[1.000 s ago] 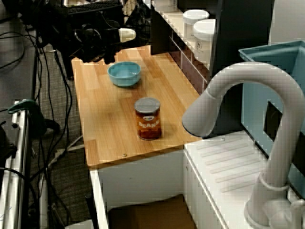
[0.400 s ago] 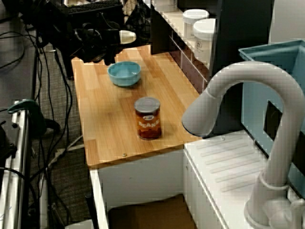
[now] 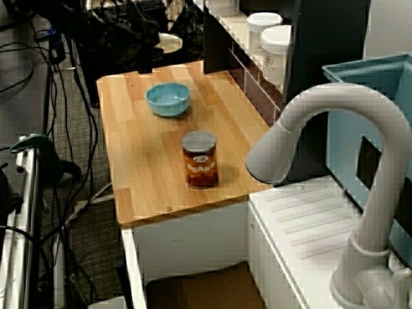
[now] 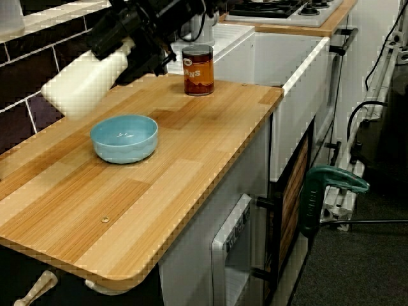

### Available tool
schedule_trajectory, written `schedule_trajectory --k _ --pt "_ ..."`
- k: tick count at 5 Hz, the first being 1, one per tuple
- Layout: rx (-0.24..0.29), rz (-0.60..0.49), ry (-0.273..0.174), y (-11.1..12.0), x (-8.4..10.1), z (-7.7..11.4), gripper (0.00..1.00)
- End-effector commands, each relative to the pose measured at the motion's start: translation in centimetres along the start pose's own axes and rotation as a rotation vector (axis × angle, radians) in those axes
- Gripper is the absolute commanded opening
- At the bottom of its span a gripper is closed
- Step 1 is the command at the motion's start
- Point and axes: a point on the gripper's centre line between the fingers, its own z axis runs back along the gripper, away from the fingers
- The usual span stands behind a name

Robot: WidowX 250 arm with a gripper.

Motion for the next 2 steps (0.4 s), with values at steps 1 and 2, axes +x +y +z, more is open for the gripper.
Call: schedule_trajectory --k 1,2 --pt "-0.1 0.047 -0.027 2.79 1.05 1.84 0.0" --pt "-0.185 0.053 -0.034 3.48 1.26 2.49 0.0"
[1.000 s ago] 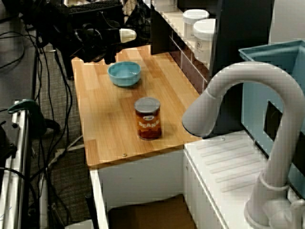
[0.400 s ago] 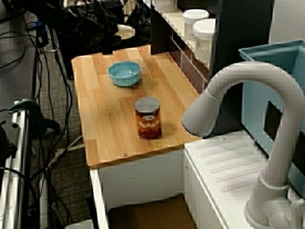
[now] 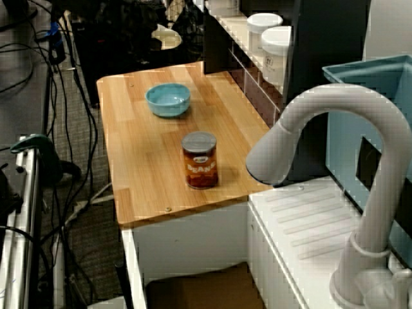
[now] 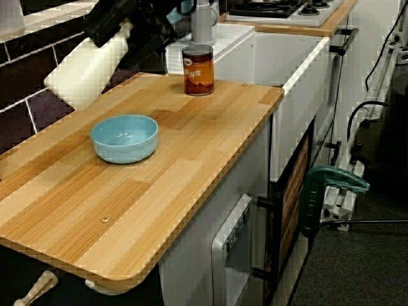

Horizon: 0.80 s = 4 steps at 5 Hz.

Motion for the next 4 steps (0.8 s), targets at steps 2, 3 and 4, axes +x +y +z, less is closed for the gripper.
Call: schedule_trajectory --k 2,3,4 --pt "-0.209 0.043 -0.045 2.8 1.4 3.4 0.0" --pt "-0.29 0.04 -0.022 2.6 1.9 3.5 0.0" --pt "-0.461 0.022 0.023 2.6 2.7 3.2 0.0"
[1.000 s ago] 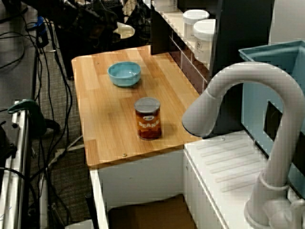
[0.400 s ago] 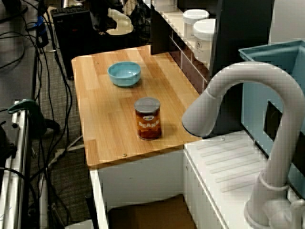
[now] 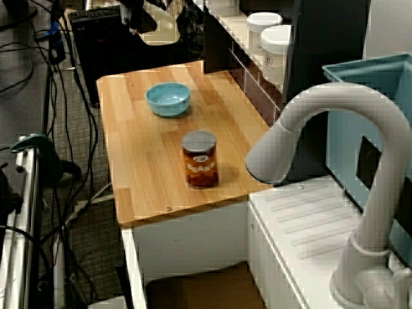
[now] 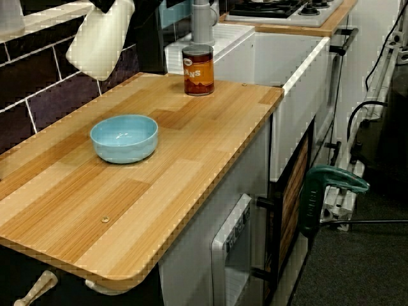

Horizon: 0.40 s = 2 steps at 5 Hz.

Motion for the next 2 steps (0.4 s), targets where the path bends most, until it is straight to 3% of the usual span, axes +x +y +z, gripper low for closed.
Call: schedule_trajectory --k 1,2 --pt "-0.26 -0.013 0.047 0.92 2.12 0.91 0.0" --pt "-0.35 -0.006 0.054 1.2 2.48 1.36 0.0"
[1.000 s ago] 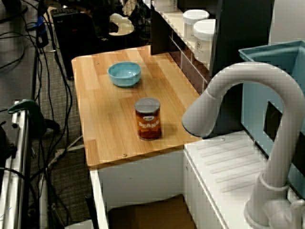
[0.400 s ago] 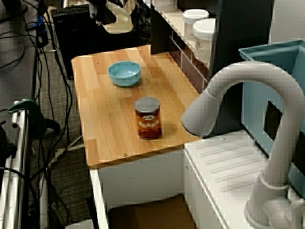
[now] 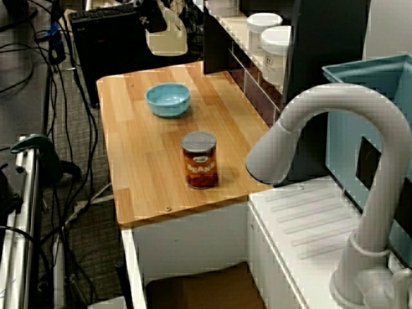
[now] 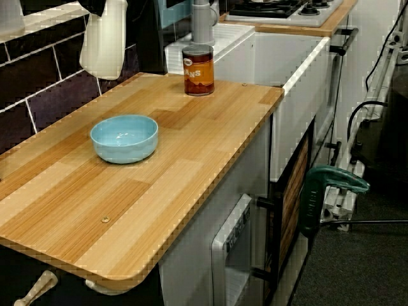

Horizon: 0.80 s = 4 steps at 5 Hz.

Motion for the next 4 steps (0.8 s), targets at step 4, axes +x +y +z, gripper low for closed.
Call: schedule_trajectory --k 4 --pt "-0.254 -0.023 0.018 -2.0 1.8 2.4 0.0"
